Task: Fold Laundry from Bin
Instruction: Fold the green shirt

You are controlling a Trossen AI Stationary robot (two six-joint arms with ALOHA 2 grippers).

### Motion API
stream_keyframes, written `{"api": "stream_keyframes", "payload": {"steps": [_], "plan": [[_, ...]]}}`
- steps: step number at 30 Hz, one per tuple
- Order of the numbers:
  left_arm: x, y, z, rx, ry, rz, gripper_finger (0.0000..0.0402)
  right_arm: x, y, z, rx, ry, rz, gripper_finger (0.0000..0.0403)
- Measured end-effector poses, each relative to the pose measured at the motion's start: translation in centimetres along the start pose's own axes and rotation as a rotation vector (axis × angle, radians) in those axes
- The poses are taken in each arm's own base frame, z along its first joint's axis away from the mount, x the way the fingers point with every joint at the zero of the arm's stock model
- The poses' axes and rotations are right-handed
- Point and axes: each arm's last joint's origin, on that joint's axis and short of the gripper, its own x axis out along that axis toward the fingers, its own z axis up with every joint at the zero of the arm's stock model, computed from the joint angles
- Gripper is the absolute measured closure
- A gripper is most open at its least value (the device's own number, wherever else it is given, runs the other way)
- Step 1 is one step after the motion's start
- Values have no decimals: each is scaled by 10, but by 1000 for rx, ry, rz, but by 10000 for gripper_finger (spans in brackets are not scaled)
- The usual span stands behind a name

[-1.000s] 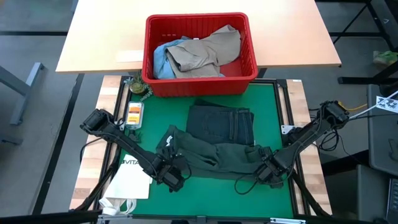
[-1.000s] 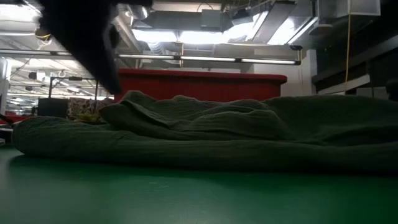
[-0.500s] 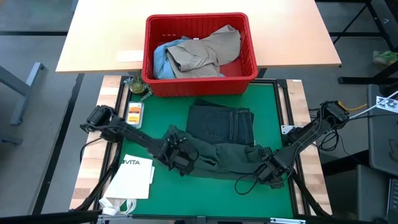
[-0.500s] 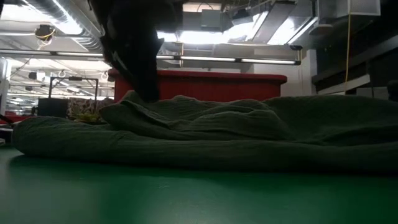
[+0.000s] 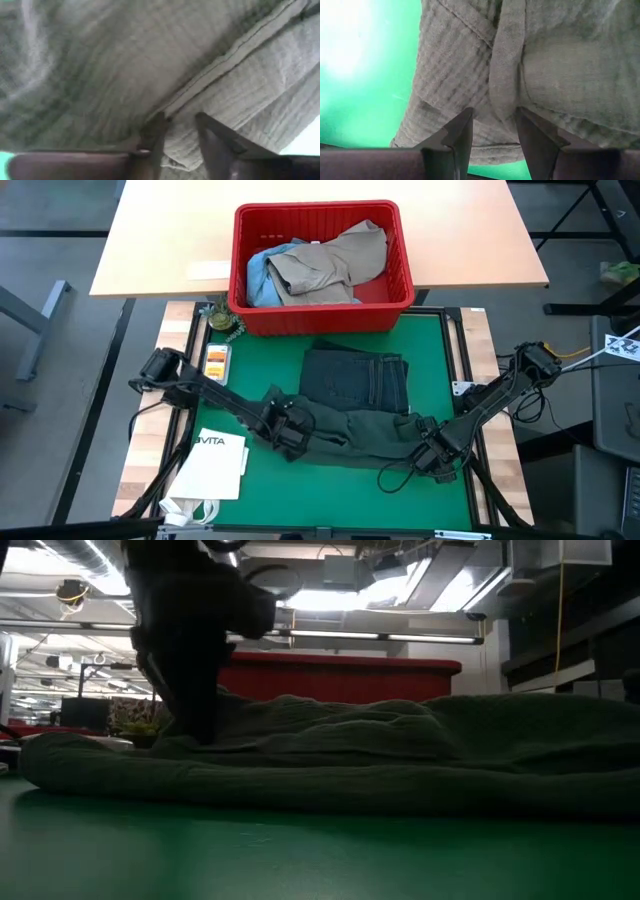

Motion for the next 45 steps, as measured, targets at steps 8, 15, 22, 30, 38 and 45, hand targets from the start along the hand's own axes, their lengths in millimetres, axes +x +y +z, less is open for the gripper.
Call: {"api": "stream_keyframes", "payload": {"steps": [8, 15, 22, 30, 38, 45], "plan": [[-10, -19, -25, 132, -10, -32, 391, 0, 0, 0, 0, -1, 1, 251], [-21, -36, -56, 215, -11, -81, 398, 0, 0, 0, 0, -1, 1, 251], [-27, -46, -70, 238, -35, -124, 342, 0, 0, 0, 0, 0, 2, 251], [-28, -54, -64, 259, -94, -201, 268, -2, 0, -1, -1, -2, 16, 251], [-33, -69, -33, 359, -348, -348, 281, -20, -1, -10, -16, -66, 69, 251], [-24, -53, 5, 294, -415, -303, 294, -42, -8, -29, -24, -125, 73, 251]]}}
